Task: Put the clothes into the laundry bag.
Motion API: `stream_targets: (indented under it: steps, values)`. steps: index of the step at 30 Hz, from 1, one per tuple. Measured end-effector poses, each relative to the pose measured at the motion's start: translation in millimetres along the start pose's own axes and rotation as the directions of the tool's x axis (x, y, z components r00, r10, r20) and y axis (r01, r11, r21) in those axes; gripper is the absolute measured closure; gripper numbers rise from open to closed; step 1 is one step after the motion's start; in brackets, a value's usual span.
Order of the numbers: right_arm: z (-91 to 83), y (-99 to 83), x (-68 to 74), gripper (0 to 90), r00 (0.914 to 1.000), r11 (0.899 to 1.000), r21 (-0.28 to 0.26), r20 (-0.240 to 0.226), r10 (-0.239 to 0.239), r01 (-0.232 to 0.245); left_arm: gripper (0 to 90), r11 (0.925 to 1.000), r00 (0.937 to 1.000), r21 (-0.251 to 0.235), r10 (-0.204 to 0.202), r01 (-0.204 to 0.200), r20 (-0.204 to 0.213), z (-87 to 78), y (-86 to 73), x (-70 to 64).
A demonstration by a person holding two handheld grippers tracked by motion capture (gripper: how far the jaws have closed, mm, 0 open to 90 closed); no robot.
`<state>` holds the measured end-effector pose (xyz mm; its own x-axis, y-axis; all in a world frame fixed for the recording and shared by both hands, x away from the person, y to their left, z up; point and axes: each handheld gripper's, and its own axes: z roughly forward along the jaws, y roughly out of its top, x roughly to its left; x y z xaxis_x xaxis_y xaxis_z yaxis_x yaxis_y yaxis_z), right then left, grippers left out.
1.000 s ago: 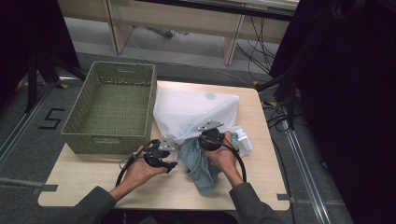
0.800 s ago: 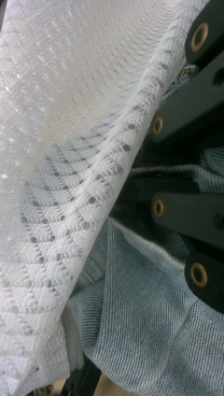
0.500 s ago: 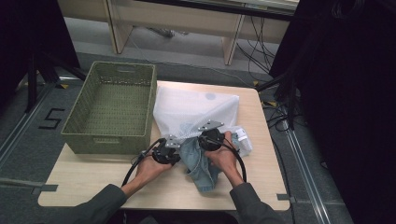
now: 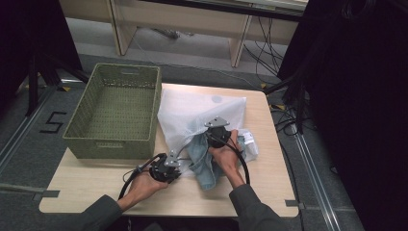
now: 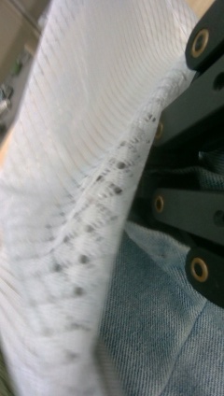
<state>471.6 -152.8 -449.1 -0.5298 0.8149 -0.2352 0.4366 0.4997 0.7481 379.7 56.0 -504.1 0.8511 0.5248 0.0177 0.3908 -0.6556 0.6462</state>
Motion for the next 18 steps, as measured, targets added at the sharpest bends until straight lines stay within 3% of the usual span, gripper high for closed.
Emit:
stream_targets:
  steps: [1,2,4,5,6,8,9,10,11,12,13,14,17,18]
  values:
    - [2.0,2.6,-2.0,88.3,0.9995,1.0,-0.023,0.032,0.006,-0.005,87.8,1.0,0.9999,-0.004,-0.007,0.007,0.011,-1.5,-1.9,-2.4]
    - [2.9,5.5,-3.7,87.9,0.9993,0.999,-0.026,0.032,0.022,-0.021,87.8,1.0,0.9997,0.001,-0.006,0.006,0.023,-3.7,-4.0,-3.4]
    - [5.8,9.3,-6.9,85.9,0.9992,0.999,-0.025,-0.003,0.039,-0.039,87.8,1.0,0.9993,0.002,-0.008,0.008,0.036,-7.5,-9.3,-4.2]
    - [5.8,10.1,-6.0,84.3,0.9987,0.999,-0.019,-0.012,0.05,-0.05,87.8,0.9996,0.9991,0.002,-0.028,0.028,0.031,-9.4,-11.3,-5.5]
    - [6.4,9.7,-3.2,81.8,0.9988,0.999,-0.02,-0.007,0.049,-0.049,87.7,0.9999,0.9994,0.006,-0.015,0.015,0.032,-11.3,-12.3,-4.5]
    - [6.8,8.8,0.9,73.7,0.9981,0.999,0.008,-0.051,0.033,-0.033,87.6,0.9995,0.9987,0.008,-0.032,0.031,0.04,-12.3,-14.0,-4.4]
    - [4.4,9.2,6.0,70.1,0.9945,0.997,0.016,-0.075,0.073,-0.072,87.5,0.9994,0.9986,0.008,-0.034,0.034,0.04,-12.3,-14.0,-3.6]
    - [3.3,8.4,7.4,65.8,0.9958,0.999,0.002,-0.083,0.037,-0.037,87.3,0.999,0.9987,0.041,0.016,-0.018,0.048,-14.3,-13.1,0.3]
    - [-1.9,9.2,10.9,60.7,0.9923,0.998,0.033,-0.108,0.062,-0.058,87.3,0.9992,0.9988,0.038,0.014,-0.015,0.048,-14.0,-13.1,0.1]
    - [-4.9,9.3,11.9,57.7,0.9908,0.998,0.029,-0.119,0.064,-0.061,87.2,0.9992,0.9989,0.038,0.009,-0.011,0.047,-13.7,-12.8,-0.5]
    - [-8.6,9.2,11.2,54.5,0.9914,0.999,-0.012,-0.126,0.036,-0.038,87.2,0.9992,0.9989,0.038,0.012,-0.014,0.046,-13.7,-12.6,-0.6]
    - [-16.1,9.8,12.0,52.0,0.9858,0.998,0.021,-0.159,0.054,-0.051,87.1,0.999,0.9988,0.041,0.015,-0.017,0.046,-13.7,-12.4,-0.4]
    - [-34.8,9.5,11.9,47.2,0.9722,0.997,0.012,-0.223,0.071,-0.07,87.0,0.9991,0.9988,0.043,-0.001,-0.001,0.048,-13.1,-12.3,-1.1]
    - [-40.2,8.5,12.0,45.9,0.9706,0.998,-0.008,-0.233,0.059,-0.063,87.0,0.999,0.9987,0.042,0.01,-0.012,0.05,-13.2,-12.0,-0.1]
